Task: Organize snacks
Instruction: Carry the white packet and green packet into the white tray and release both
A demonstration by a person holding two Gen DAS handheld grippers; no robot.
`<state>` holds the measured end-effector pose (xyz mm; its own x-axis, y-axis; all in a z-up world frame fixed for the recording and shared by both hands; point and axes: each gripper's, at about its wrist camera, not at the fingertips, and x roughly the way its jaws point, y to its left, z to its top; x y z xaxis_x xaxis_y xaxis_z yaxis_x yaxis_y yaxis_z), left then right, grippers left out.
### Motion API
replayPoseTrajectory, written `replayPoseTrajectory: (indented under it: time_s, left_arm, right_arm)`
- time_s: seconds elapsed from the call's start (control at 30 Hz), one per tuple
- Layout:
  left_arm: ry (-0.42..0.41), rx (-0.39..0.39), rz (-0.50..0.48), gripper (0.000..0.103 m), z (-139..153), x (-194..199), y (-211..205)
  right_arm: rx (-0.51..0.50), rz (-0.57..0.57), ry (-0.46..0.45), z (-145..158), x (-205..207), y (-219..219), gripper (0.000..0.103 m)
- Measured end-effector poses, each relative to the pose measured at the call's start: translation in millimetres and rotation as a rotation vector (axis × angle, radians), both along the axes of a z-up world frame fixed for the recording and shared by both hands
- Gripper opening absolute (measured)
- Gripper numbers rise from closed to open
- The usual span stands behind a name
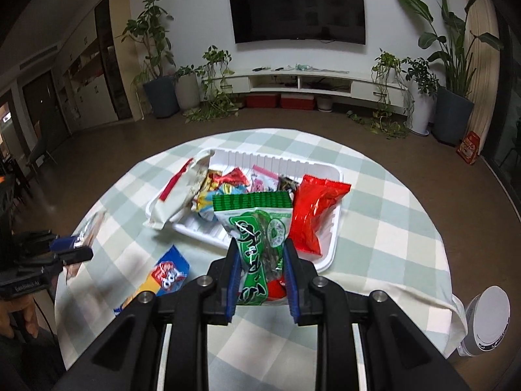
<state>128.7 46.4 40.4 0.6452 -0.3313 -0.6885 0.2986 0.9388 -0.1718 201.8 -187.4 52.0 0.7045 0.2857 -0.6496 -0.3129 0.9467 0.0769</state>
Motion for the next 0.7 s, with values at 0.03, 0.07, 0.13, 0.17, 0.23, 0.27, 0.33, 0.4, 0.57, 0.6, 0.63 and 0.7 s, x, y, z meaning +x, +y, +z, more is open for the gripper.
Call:
replayPoseTrajectory:
  time_s: [0.03, 0.07, 0.13, 0.17, 0.23, 0.27, 0.33, 0.4, 0.57, 0.6, 0.63, 0.7]
  left_arm:
    - [-0.012, 0.005, -0.007, 0.024, 8.1, 8.6, -4.9]
    - [-0.019, 0.008, -0.014, 0.024, 14.8, 15.8, -9.3]
    - [-0.033, 0.016, -0.029, 0.024, 29.0, 35.9, -20.3]
    - [-0.035, 0.023, -0.036, 0.024, 35.6, 48.2, -26.8]
    - [-0.037, 0.023, -0.042, 0.024, 45.7, 69.5, -37.6]
    - [-0.021, 0.010, -0.047, 0.024, 48.2, 84.7, -43.4]
    - [0.006, 0.001, -0.055, 0.024, 49.6, 112.7, -52.8]
    - [0.025, 0.021, -0.061, 0.024, 48.0, 134.2, -62.0]
    - [0.061, 0.093, -0.051, 0.024, 32.0, 186.9, -79.9]
    - [0.076, 0.102, -0.056, 0.024, 24.8, 195.6, -83.8]
    - [0.085, 0.111, -0.061, 0.024, 18.9, 200.7, -86.6]
    - [0.102, 0.140, -0.063, 0.024, 5.3, 209.7, -91.8]
  right_arm:
    - [0.004, 0.001, -0.007, 1.6, 2.0, 0.7, 0.026]
    - [0.007, 0.001, -0.016, 3.9, 5.5, 2.1, 0.026]
    - [0.014, -0.003, -0.038, 9.7, 19.0, 5.6, 0.026]
    - [0.016, -0.003, -0.037, 11.3, 24.8, 7.3, 0.026]
    - [0.010, 0.002, -0.042, 17.9, 46.0, 14.2, 0.026]
    - [0.005, 0.007, -0.037, 19.2, 54.1, 17.9, 0.026]
    - [-0.013, 0.014, -0.015, 16.2, 78.0, 27.1, 0.026]
    - [-0.019, 0.001, 0.007, 8.0, 98.9, 31.6, 0.026]
    - [0.006, -0.018, 0.079, -25.8, 126.0, 34.9, 0.026]
    - [-0.001, -0.013, 0.080, -30.4, 127.2, 37.0, 0.026]
    - [-0.007, -0.011, 0.080, -33.9, 128.7, 38.0, 0.026]
    - [-0.022, -0.019, 0.096, -44.3, 135.0, 38.3, 0.026]
